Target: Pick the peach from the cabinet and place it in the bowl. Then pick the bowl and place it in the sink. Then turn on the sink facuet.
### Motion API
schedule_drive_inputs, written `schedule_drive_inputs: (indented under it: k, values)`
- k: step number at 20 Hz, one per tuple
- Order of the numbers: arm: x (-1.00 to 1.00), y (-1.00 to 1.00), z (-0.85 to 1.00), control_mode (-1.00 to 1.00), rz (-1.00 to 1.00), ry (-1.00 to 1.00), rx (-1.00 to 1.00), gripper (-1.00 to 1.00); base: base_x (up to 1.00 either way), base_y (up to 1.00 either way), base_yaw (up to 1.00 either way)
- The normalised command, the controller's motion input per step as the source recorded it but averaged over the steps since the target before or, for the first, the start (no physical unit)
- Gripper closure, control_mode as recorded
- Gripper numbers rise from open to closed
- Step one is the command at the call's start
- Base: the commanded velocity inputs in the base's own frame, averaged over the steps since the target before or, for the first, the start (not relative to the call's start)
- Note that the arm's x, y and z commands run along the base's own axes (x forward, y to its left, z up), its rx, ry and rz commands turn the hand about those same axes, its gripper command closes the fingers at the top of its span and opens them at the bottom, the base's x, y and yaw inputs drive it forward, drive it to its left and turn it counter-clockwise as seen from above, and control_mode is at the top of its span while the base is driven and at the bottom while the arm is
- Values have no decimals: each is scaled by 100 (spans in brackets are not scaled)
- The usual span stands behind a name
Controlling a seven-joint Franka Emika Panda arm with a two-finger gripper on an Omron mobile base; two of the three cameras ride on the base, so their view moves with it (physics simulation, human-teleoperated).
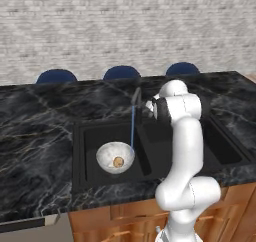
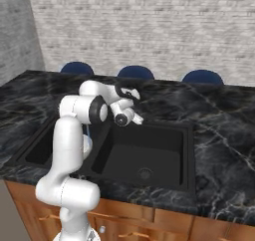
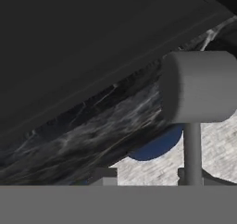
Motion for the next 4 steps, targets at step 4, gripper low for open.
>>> schedule_drive_inputs:
  k: [4]
  values:
    - [-16,-64,-36,-100,-9,7,4,100,0,0,0]
